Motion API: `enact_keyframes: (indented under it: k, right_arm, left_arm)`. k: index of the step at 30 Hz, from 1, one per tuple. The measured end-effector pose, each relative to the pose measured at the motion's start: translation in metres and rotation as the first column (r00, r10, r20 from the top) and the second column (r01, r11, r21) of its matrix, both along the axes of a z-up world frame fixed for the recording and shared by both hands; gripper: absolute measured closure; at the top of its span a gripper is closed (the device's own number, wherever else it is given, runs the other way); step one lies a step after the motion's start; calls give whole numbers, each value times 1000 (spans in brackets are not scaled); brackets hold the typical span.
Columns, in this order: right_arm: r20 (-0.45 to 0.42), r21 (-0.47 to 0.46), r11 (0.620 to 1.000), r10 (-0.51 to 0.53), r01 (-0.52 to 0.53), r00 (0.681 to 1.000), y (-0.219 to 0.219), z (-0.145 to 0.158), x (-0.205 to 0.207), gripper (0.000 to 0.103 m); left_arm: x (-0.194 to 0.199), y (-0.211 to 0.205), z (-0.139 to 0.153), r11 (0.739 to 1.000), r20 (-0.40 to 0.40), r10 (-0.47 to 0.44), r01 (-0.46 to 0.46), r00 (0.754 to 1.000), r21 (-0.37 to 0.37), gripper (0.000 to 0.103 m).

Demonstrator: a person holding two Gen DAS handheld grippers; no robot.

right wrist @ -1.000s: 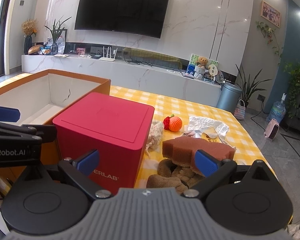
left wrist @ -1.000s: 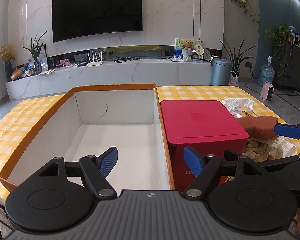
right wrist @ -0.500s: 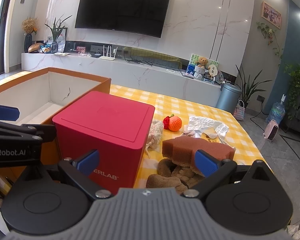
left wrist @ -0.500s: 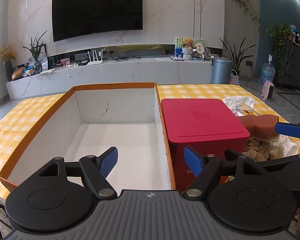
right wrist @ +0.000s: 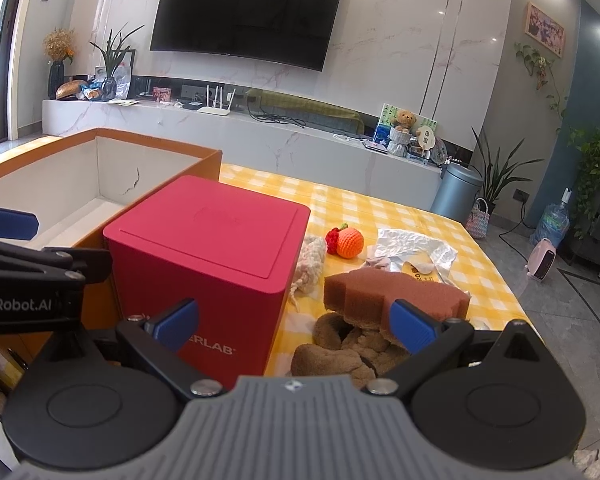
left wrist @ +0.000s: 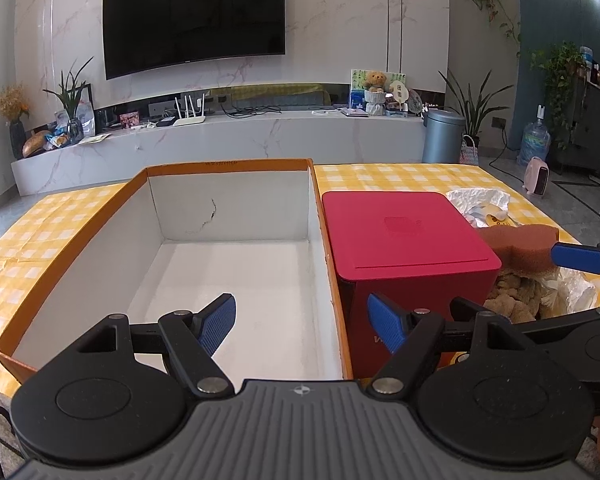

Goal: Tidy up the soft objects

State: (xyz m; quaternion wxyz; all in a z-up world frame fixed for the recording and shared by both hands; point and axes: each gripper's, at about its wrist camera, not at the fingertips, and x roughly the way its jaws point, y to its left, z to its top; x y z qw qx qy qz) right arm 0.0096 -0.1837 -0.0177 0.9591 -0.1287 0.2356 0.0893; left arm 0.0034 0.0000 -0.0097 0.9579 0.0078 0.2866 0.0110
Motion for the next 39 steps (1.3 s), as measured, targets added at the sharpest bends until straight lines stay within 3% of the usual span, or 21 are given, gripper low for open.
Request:
enact_keyframes:
  k: [5,10,14,17,23,28,32,36,39]
  right_arm:
    - [-7,2,1000,0,0,1000,1,-1,1,3]
    - [-15,11,998,-65,65,998,-9,4,7,3]
    - [-58,32,994,-101,103,993,-31,12,16,3]
    - [-48,51,980,-188,190,981,-48,18,20,3]
    - [-122,155,938,-293,310,948,-88,32,43,3]
    - [-137,82,961,-251,263,958,-98,52,75,3]
    - [-133,-2,961,-273,276,953,-107,71,105,3]
    - [-110,109,940,-313,325,943,-131,68,112,3]
    - [-154,216,925,-284,313,946,-151,51,112,3]
  left_arm:
    - [1,0,1,1000,-4,-3,3,1000,10,15]
    - [2,1,10,1000,-27,-14,15,1000,20,15]
    - [1,7,24,1000,2,-11,11,1000,-16,15]
    - [2,7,34,1000,15,-25,25,1000,-13,15]
    - [9,-9,44,995,44,-95,95,995,8,14]
    - [15,-33,54,980,37,-199,199,979,-8,14]
    - [19,-51,59,959,30,-284,284,958,-10,13]
    - [28,-68,57,951,2,-309,308,951,-16,13]
    - [34,-76,54,922,-24,-387,386,922,-31,13]
